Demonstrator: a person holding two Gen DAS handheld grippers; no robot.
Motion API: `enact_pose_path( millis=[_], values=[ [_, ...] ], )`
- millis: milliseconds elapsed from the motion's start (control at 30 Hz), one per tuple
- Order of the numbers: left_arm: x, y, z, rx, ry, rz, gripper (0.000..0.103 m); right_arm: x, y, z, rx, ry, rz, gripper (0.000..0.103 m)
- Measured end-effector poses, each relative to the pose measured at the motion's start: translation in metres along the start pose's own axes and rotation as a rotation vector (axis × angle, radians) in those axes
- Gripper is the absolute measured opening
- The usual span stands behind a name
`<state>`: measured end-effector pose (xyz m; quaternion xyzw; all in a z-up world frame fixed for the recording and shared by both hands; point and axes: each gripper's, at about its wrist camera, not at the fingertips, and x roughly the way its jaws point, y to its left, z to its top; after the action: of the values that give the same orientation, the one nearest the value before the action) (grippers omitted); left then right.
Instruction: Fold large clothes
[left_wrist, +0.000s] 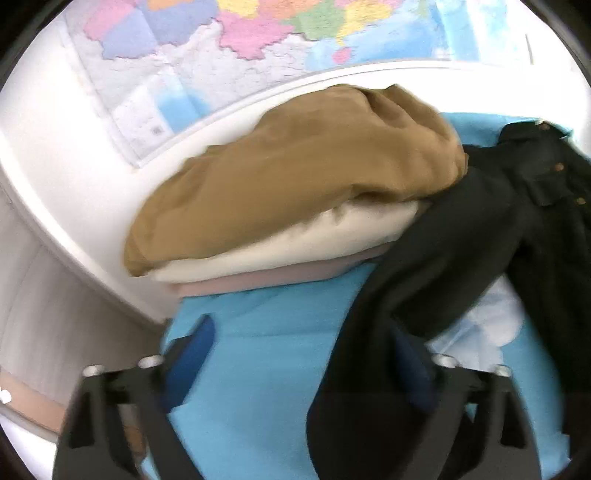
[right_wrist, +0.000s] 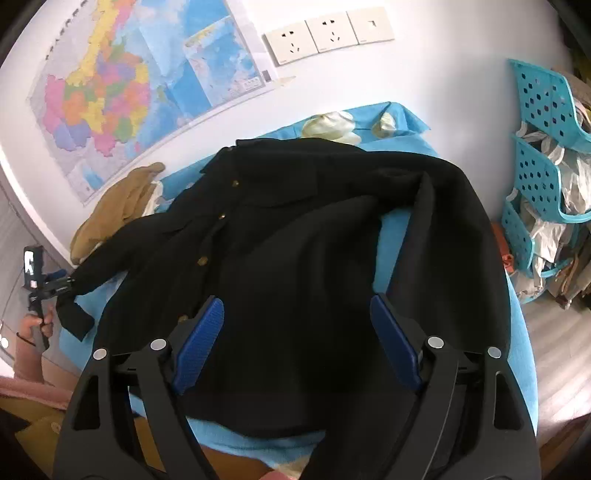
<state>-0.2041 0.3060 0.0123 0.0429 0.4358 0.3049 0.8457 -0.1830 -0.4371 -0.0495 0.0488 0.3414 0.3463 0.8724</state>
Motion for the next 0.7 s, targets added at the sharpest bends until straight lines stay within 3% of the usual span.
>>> enact_pose_path(
  millis=[100,167,267,300,400,500,633,700],
  values=[
    [-0.022,-0.011,-0.012,-0.008,-0.082,-0.200,0.090,-0.011,-0.002,-0.012,0.015,-0.007,0.013,0.081],
    [-0.047,-0.026,-0.024,0.026,-0.167,-0.373,0.097,-0.019,-0.001,-0.022,0.028,-0.007,0.050,0.082],
    [-0.077,-0.061,-0.044,0.127,-0.225,-0.584,0.097,-0.029,0.007,-0.043,0.018,0.008,0.174,0.082],
    [-0.084,-0.076,-0.051,0.178,-0.235,-0.620,0.097,-0.028,0.011,-0.052,-0.001,0.026,0.214,0.082],
    [-0.097,-0.118,-0.073,0.332,-0.236,-0.706,0.097,-0.020,0.012,-0.068,-0.020,0.095,0.197,0.081],
    [-0.093,-0.149,-0.087,0.404,-0.190,-0.772,0.097,-0.017,-0.001,-0.074,-0.003,0.117,0.099,0.064],
    [-0.068,-0.168,-0.089,0.387,-0.123,-0.732,0.097,-0.026,-0.015,-0.071,-0.030,0.067,-0.145,0.066],
    [-0.055,-0.175,-0.087,0.364,-0.085,-0.700,0.097,-0.025,-0.009,-0.070,-0.072,0.058,-0.169,0.074]
  ],
)
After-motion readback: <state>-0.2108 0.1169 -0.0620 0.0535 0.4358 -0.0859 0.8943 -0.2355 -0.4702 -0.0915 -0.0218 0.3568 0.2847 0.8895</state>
